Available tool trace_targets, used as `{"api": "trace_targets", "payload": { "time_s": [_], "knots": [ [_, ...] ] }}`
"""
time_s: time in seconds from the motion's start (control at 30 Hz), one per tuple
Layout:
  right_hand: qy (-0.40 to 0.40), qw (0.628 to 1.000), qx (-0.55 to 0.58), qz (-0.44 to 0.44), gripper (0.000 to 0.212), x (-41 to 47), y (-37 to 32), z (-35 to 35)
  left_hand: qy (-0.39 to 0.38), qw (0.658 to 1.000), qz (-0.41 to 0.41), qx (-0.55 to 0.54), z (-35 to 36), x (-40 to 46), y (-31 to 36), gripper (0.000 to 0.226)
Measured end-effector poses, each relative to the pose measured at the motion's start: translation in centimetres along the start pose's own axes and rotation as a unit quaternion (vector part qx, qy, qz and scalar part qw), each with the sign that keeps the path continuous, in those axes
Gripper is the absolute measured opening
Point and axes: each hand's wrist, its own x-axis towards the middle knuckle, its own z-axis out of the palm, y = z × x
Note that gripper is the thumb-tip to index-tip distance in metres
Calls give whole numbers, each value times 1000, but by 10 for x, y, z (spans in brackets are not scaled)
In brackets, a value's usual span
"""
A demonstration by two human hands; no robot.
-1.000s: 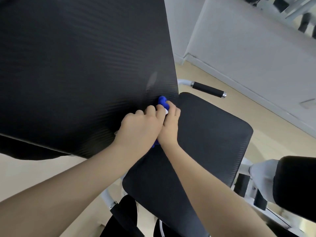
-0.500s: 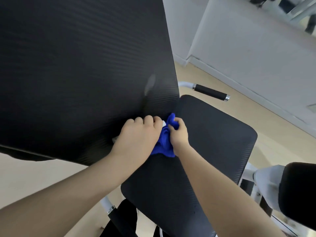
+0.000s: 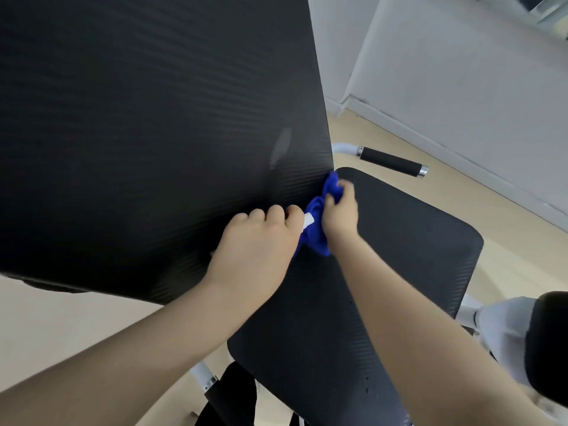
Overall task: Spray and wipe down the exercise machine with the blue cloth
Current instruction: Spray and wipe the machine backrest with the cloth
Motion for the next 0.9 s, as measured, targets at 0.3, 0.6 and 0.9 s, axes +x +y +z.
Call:
{"api": "trace_targets", "payload": {
  "time_s": [0.3, 0.6, 0.9],
  "knots": [
    [-46, 964, 123, -232, 23, -46, -92, -7, 42, 998, -36, 32, -18, 0, -7, 26],
    [-27, 987, -128, -96, 31, -36, -19, -8, 135, 990, -42, -5, -16, -11, -6, 51],
    [-56, 932, -14, -358, 29, -61, -73, -10, 108, 993, -39, -25, -14, -9, -10, 57]
  ]
}}
